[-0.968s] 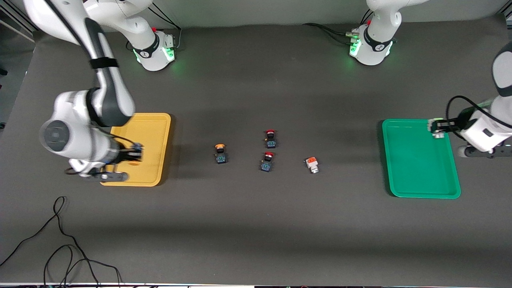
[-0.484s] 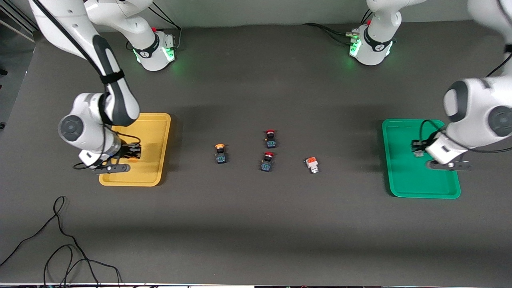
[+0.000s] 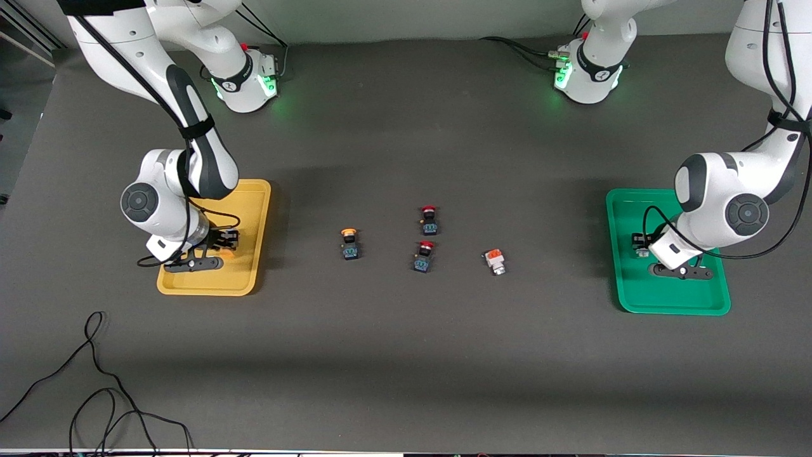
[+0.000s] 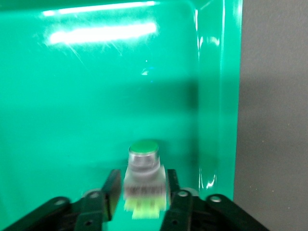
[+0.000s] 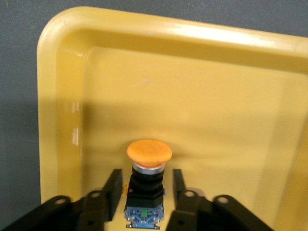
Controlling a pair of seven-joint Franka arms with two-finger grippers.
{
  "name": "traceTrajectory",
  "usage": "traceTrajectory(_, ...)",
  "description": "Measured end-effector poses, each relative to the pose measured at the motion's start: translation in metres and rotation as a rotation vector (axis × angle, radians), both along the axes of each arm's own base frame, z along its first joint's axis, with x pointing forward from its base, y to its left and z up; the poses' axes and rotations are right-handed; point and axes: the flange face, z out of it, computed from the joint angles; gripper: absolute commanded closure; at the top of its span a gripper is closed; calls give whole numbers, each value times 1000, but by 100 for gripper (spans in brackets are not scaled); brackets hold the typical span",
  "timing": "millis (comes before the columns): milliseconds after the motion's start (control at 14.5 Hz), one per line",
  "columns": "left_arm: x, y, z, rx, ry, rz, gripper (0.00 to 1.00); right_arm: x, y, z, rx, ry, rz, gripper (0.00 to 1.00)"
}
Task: Place green and yellow buttons in trays
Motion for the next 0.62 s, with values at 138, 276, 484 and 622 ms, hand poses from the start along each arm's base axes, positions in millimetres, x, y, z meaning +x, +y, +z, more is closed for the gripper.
traceTrajectory(138,12,5,22,13,28,5,16,1,2,3,4,-3,1,0)
traceTrajectory(276,34,14,75,36,85,24,15,2,10,11,27,-10,-20,0)
traceTrajectory(484,62,23,186,63,93,54,0,8,57,40,78,-5,-75,0)
traceTrajectory(622,71,18,230,53,57,60,0,15,109,65,90,-22,-138,0)
